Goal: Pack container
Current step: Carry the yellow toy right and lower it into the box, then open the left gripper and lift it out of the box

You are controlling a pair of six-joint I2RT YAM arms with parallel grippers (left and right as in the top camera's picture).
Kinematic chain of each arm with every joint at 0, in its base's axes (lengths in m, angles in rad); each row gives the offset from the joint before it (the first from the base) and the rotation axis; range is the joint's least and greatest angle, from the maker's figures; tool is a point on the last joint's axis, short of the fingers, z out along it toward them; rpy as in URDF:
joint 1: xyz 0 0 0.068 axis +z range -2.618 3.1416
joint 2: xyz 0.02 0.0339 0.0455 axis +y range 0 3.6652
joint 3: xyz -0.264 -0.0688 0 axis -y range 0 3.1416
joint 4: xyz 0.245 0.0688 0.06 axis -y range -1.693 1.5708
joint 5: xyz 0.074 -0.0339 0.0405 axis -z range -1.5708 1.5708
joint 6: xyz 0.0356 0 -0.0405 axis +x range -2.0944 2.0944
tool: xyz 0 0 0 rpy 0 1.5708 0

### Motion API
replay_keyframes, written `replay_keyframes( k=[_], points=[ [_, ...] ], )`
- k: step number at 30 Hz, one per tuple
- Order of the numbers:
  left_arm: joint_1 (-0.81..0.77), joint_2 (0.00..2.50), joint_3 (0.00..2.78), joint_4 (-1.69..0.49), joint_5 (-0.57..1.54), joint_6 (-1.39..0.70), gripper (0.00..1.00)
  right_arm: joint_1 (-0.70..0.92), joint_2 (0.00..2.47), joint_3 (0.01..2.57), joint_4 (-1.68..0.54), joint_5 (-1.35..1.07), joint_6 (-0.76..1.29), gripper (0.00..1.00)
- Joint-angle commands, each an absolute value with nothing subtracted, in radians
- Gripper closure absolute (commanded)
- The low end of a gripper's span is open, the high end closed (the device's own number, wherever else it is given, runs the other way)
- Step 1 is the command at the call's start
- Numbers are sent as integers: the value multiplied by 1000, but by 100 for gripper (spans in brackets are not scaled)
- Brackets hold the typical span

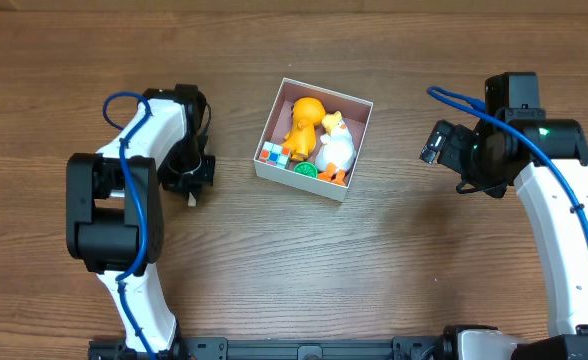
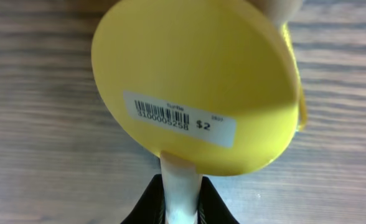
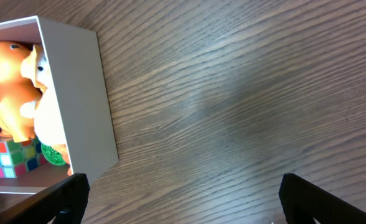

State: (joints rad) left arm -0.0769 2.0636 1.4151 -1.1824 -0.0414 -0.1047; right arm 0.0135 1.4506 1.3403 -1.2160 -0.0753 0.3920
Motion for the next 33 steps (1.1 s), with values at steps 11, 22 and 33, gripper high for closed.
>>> replay_keyframes(
  k=[11,22,33],
  points=[
    [-380,1805,1814,-1241,111,145,92,12,1438,1348,-1217,-80,393,0],
    [-596,2055,1814,-1243,101,543,90,12,1438,1348,-1236,-80,393,0],
    [-580,2068,1814,-1084,80,135,74,12,1438,1348,-1245,-80,393,0]
  ],
)
